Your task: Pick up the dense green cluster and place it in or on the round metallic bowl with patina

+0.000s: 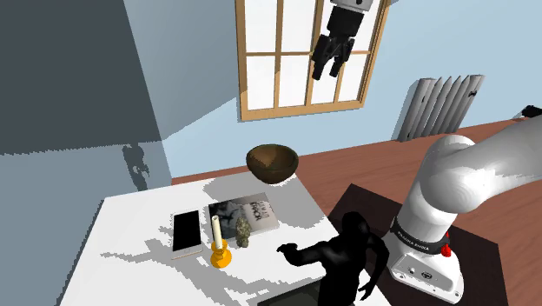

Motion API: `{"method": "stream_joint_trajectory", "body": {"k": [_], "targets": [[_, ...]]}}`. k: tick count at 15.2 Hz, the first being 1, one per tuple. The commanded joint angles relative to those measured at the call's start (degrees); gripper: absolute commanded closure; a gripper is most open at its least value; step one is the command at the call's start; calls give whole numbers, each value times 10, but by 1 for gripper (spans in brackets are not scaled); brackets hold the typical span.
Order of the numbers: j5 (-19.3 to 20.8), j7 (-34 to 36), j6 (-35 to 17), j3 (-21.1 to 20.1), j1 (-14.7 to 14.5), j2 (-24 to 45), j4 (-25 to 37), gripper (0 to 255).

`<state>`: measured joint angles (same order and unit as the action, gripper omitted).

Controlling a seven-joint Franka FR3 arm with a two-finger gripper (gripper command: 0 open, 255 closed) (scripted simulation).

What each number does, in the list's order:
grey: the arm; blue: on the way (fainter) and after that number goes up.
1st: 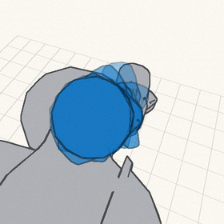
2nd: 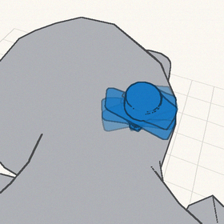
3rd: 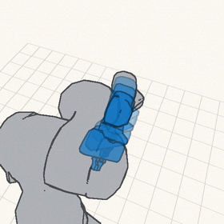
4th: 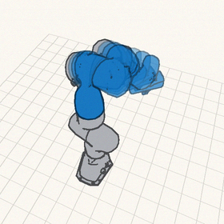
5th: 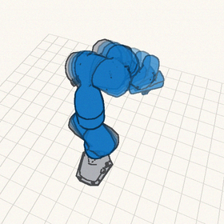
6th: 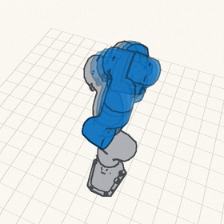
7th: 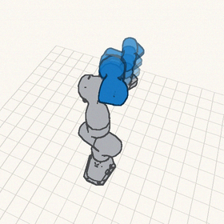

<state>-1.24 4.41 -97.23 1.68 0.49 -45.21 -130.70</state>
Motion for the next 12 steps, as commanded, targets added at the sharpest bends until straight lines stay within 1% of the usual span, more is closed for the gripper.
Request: {"method": "stream_joint_trajectory", "body": {"k": [1,7,12], "targets": [[0,0,0,0,0,0,0,0],[-35,26,-84,-43,-30,-11,-89,0],[-66,47,-159,-83,-59,-2,-150,0]]}}
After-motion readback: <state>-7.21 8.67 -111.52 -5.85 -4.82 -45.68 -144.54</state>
